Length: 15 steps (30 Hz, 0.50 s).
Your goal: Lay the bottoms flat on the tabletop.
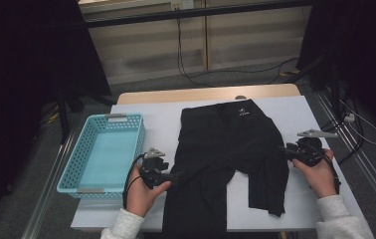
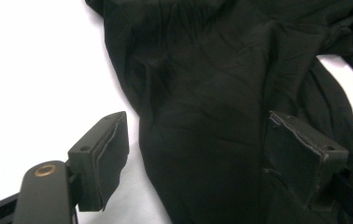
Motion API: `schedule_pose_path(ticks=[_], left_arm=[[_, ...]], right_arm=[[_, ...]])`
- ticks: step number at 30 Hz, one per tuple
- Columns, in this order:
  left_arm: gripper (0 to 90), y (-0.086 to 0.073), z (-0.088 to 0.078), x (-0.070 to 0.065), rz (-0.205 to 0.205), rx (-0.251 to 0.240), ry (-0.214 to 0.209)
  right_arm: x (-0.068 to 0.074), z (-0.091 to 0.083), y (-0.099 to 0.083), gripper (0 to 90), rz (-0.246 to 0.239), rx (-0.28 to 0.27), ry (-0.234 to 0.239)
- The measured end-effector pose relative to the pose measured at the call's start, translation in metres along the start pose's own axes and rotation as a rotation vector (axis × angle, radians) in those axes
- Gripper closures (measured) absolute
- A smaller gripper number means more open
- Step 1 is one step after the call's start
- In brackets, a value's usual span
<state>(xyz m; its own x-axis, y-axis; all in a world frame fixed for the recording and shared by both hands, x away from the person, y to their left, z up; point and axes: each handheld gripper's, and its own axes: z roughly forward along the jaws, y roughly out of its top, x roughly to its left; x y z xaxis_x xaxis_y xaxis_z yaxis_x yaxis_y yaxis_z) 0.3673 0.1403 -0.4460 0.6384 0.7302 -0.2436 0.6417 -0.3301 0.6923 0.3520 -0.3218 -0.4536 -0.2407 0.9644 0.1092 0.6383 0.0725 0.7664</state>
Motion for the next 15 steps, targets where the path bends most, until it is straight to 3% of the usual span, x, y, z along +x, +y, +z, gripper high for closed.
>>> schedule_pose_path(ticks=[6, 9, 11, 12, 15], left_arm=[[22.6, 0.004, 0.004, -0.002, 0.004, -0.004, -0.004], [22.6, 0.007, 0.006, -0.004, 0.016, -0.003, -0.018], [22.6, 0.008, 0.008, -0.006, 0.018, -0.004, -0.028], [22.6, 0.008, 0.009, -0.007, 0.020, -0.001, -0.032], [22.6, 0.010, 0.010, -0.010, 0.029, -0.001, -0.038]], right_arm=[[0.015, -0.014, -0.014, 52.3, -0.036, 0.018, 0.034], [0.022, -0.020, -0.024, 51.5, -0.116, 0.063, -0.036], [0.022, -0.025, -0.030, 51.5, -0.075, 0.073, -0.011], [0.023, -0.028, -0.034, 51.7, -0.067, 0.076, -0.024], [0.026, -0.033, -0.042, 55.8, -0.079, 0.087, -0.028]])
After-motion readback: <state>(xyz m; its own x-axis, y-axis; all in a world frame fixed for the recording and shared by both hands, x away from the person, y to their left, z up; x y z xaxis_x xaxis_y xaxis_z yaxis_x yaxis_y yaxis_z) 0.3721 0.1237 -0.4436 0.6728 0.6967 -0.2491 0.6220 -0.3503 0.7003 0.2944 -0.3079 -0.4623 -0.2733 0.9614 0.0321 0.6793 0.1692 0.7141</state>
